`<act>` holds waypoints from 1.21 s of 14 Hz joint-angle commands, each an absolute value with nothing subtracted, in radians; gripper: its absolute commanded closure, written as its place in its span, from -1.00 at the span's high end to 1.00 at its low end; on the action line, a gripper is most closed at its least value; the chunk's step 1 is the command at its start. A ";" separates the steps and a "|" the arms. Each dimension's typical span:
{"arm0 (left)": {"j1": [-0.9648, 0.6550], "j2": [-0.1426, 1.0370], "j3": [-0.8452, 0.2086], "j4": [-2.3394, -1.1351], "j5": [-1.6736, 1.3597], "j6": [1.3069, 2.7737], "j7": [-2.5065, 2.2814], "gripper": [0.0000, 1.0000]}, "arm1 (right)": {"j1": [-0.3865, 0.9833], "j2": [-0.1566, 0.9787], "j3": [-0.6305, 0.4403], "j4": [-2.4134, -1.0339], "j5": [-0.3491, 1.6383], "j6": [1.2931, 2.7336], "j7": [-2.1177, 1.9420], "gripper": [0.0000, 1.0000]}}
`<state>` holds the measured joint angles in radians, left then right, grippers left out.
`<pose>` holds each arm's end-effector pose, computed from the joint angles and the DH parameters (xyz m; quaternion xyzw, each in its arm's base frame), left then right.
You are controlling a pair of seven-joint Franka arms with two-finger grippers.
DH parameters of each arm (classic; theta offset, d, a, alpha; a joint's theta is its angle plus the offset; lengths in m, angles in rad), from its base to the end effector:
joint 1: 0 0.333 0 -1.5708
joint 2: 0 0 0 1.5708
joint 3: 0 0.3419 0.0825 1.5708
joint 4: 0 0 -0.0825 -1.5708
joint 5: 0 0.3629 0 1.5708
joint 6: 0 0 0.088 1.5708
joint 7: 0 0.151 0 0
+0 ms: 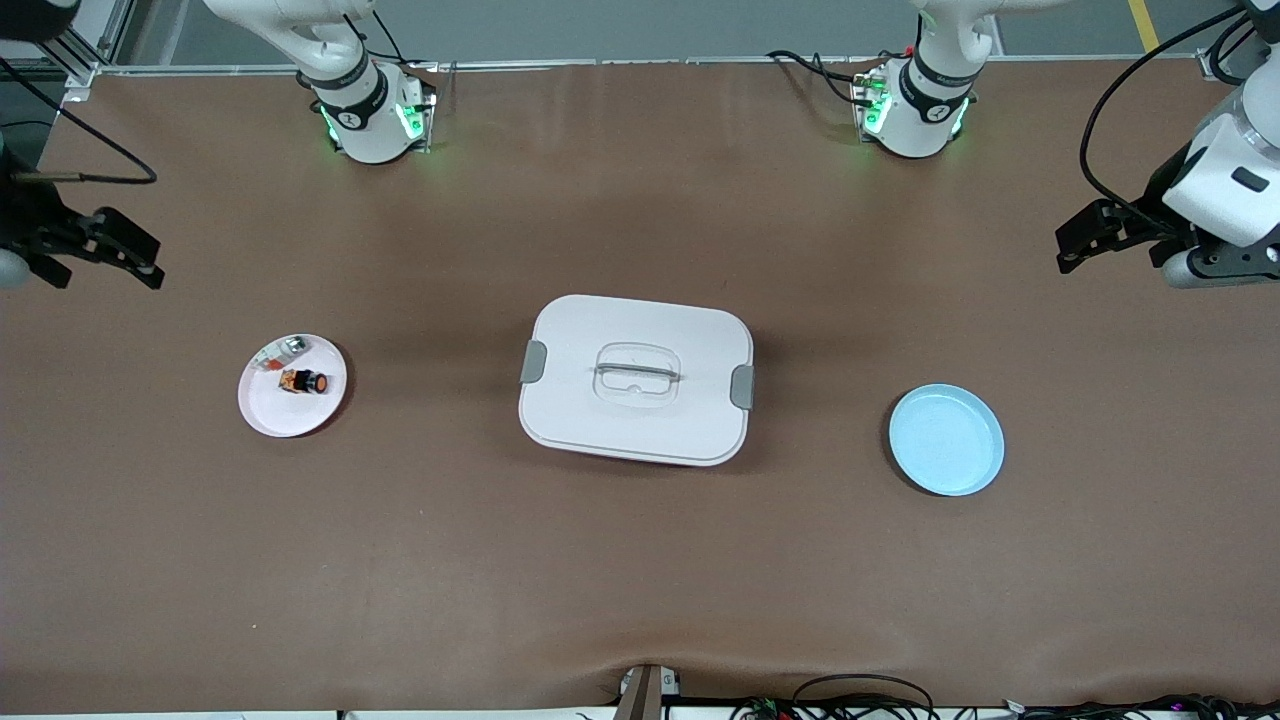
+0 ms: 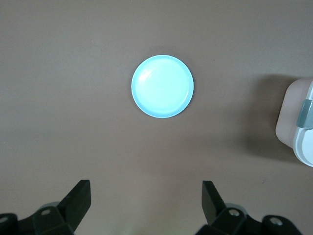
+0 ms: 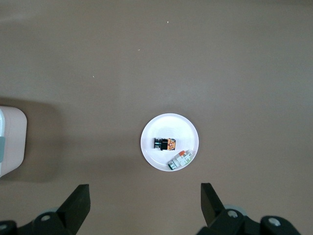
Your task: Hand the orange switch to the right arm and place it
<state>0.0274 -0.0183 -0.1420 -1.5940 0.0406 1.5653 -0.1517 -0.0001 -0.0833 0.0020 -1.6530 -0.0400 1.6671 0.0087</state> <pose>0.5232 -0.0547 0.6052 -0.9996 -0.0186 0.0024 0.0221 0.5189 -0.0046 0.6219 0.9986 -0.0024 0.0488 0.0198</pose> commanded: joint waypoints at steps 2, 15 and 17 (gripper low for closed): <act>0.032 -0.034 -0.143 -1.601 0.021 1.559 -0.127 1.00 | -0.003 -0.181 -0.005 -1.738 -0.025 1.657 0.008 1.00; 0.035 -0.015 -0.140 -1.554 0.020 1.559 -0.130 1.00 | -0.006 -0.129 -0.005 -1.712 -0.023 1.641 0.006 1.00; 0.035 -0.015 -0.140 -1.554 0.018 1.557 -0.129 1.00 | -0.006 -0.124 -0.005 -1.712 -0.023 1.640 0.005 1.00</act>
<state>0.0291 -0.0182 -0.1406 -1.5710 0.0406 1.5661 -0.1517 -0.0005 -0.1284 -0.0058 -1.7276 -0.0374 1.6483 0.0086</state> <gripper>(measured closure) 0.000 0.000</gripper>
